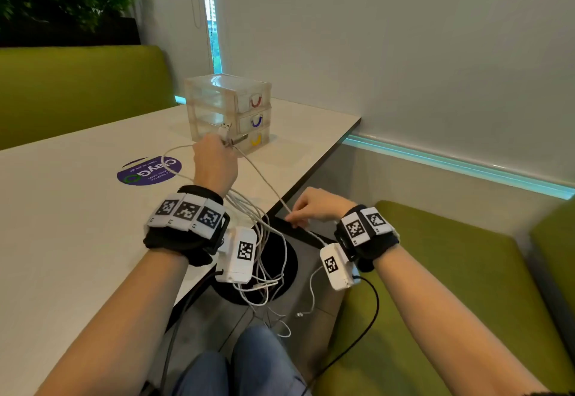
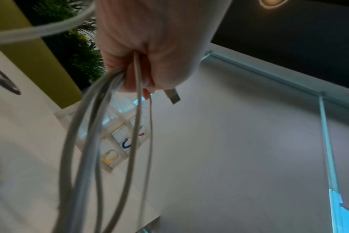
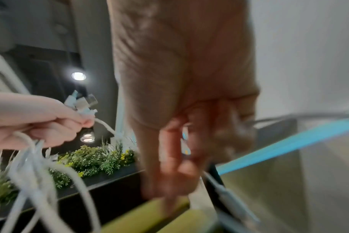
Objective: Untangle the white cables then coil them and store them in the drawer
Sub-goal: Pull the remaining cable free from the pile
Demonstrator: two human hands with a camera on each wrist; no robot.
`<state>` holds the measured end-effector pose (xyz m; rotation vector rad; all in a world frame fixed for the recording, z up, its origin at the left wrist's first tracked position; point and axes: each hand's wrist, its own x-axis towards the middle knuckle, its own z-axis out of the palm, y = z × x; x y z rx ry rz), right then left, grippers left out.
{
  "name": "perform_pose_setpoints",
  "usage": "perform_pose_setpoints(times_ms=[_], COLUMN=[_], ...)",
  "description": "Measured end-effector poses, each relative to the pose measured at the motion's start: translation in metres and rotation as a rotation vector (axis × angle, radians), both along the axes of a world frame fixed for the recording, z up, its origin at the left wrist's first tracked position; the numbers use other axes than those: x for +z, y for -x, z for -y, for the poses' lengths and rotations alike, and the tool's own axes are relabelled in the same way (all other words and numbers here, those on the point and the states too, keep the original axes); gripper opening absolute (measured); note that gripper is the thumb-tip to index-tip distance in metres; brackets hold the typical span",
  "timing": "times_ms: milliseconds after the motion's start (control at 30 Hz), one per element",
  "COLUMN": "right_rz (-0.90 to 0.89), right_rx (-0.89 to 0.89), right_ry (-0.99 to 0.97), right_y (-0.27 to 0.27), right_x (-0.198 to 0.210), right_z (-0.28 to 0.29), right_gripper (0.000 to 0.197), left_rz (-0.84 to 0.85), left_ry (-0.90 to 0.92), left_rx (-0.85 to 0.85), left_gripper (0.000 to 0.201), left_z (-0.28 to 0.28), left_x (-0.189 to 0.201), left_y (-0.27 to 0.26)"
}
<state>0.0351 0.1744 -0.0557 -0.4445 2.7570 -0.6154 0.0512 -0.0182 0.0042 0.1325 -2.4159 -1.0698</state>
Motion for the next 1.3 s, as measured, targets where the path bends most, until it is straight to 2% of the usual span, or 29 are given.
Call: perform_pose_setpoints(times_ms=[67,167,233,300,367,433,500,567,633,700,767,833,900,967,1000,1033,1100,1200,1300], right_rz=[-0.180,-0.664,-0.859,-0.907,-0.877,-0.759,-0.564,-0.384,-0.340,-0.337,-0.241,-0.148,-0.234,-0.400,-0.426,-0.408,-0.334,-0.369,-0.467], right_rx=[-0.148,-0.387,-0.399,-0.347,-0.253,-0.142,-0.035,-0.005,-0.016,-0.015,0.014,0.009,-0.059,-0.109,-0.090,-0.052,0.002,0.018,-0.156], right_ry=[-0.050,0.187,0.318,0.342,0.378,0.350,0.202,0.117,0.140,0.086,0.043,0.118,0.252,0.475,0.596,0.679,0.711,0.722,0.793], right_y=[0.008,0.011,0.005,0.000,0.000,0.002,0.007,0.007,0.007,0.005,0.003,0.001,-0.001,-0.006,-0.011,-0.016,-0.025,-0.019,0.000], right_x=[0.012,0.037,0.049,0.053,0.047,0.037,0.022,0.010,0.003,0.006,0.014,0.024,0.033,0.037,0.038,0.040,0.042,0.043,0.043], right_z=[-0.006,0.003,0.019,0.037,0.052,0.062,0.065,0.065,0.063,0.063,0.059,0.049,0.037,0.030,0.030,0.032,0.038,0.038,0.035], right_gripper=[0.027,0.030,0.030,0.029,0.029,0.029,0.030,0.030,0.029,0.032,0.043,0.050,0.043,0.037,0.040,0.041,0.034,0.025,0.023], left_rz=[-0.003,-0.119,-0.243,-0.345,-0.396,-0.339,-0.189,-0.008,0.139,0.099,-0.027,-0.074,0.027,0.140,0.158,0.156,0.153,0.163,0.032], left_ry=[-0.066,-0.179,-0.201,-0.151,-0.151,-0.155,-0.108,-0.043,0.009,-0.001,-0.065,-0.100,-0.067,-0.039,-0.034,-0.028,-0.021,-0.017,-0.029], left_rx=[0.016,-0.125,-0.221,-0.230,-0.242,-0.278,-0.283,-0.238,-0.184,-0.209,-0.255,-0.237,-0.183,-0.173,-0.185,-0.196,-0.208,-0.203,-0.299], left_gripper=[0.025,0.038,0.054,0.067,0.076,0.079,0.074,0.069,0.077,0.085,0.085,0.072,0.051,0.041,0.038,0.035,0.031,0.033,0.053], left_z=[0.000,-0.008,-0.016,-0.021,-0.023,-0.024,-0.023,-0.020,-0.018,-0.020,-0.026,-0.028,-0.026,-0.024,-0.024,-0.025,-0.026,-0.022,-0.019], left_x=[-0.001,0.000,0.000,-0.003,-0.007,-0.006,-0.006,-0.007,-0.006,-0.006,-0.006,-0.007,-0.007,-0.006,-0.006,-0.004,-0.005,-0.006,-0.006], left_y=[-0.001,-0.013,-0.023,-0.027,-0.027,-0.027,-0.025,-0.021,-0.019,-0.021,-0.025,-0.028,-0.027,-0.023,-0.022,-0.021,-0.020,-0.019,-0.022])
